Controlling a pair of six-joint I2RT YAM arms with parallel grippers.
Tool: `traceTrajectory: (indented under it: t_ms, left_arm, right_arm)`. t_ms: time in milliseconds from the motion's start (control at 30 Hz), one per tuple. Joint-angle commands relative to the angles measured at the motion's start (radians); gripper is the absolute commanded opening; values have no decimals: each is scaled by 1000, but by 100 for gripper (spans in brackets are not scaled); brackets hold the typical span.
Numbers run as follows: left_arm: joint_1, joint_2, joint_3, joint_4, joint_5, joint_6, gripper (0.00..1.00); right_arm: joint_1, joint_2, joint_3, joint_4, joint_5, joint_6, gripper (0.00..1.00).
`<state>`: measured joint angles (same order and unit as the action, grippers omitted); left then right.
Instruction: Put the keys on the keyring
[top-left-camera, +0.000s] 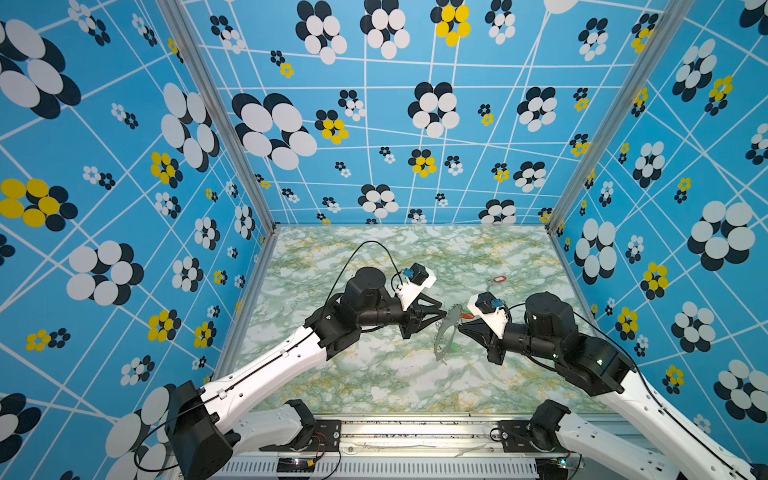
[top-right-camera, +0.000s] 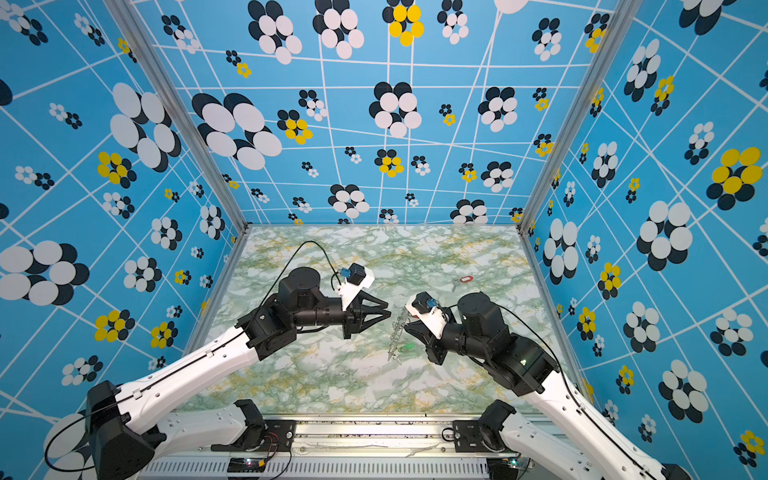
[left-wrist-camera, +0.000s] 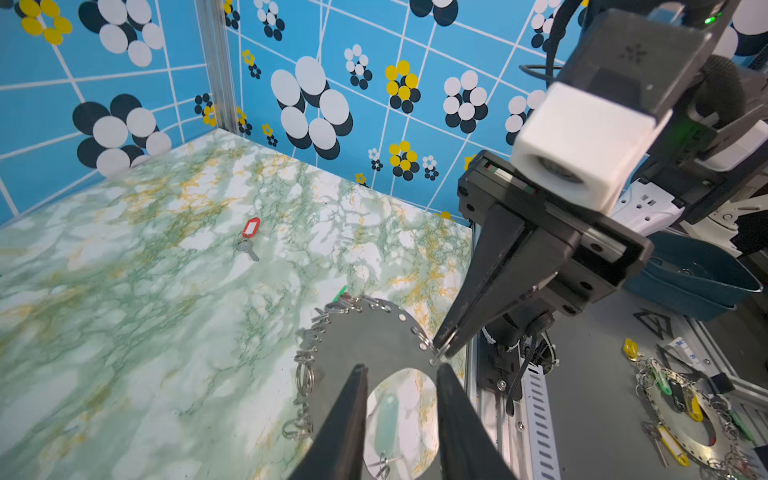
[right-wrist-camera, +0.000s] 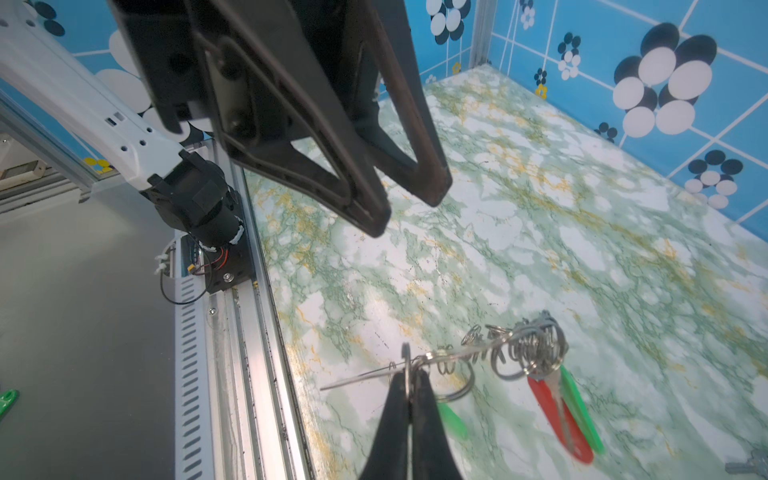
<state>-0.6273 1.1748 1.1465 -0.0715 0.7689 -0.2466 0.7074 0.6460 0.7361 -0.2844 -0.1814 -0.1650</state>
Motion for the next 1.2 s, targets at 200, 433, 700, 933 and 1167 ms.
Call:
traceTrajectory:
  t_ms: [200,433,700,933,1167]
  left_arm:
    - [22,-23,11,-169,-235,66,61]
    - [-30,-59,-30,-129,-311,118,71]
    - [-176,-3,-89,20,-201,138,46]
    - [-190,-8,-149,153,-164,137,32]
    - [-193,8,-137,229,-67,144,22]
  right_arm:
    - [6,94,137,-286,-52,27,0]
    - [7,130,175,-322,-74,5,0]
    - [6,122,195,-288,-132,-12,0]
    - [6,104,208,-174,-205,0,0]
    - [5,131,247,-96,-256,-23,0]
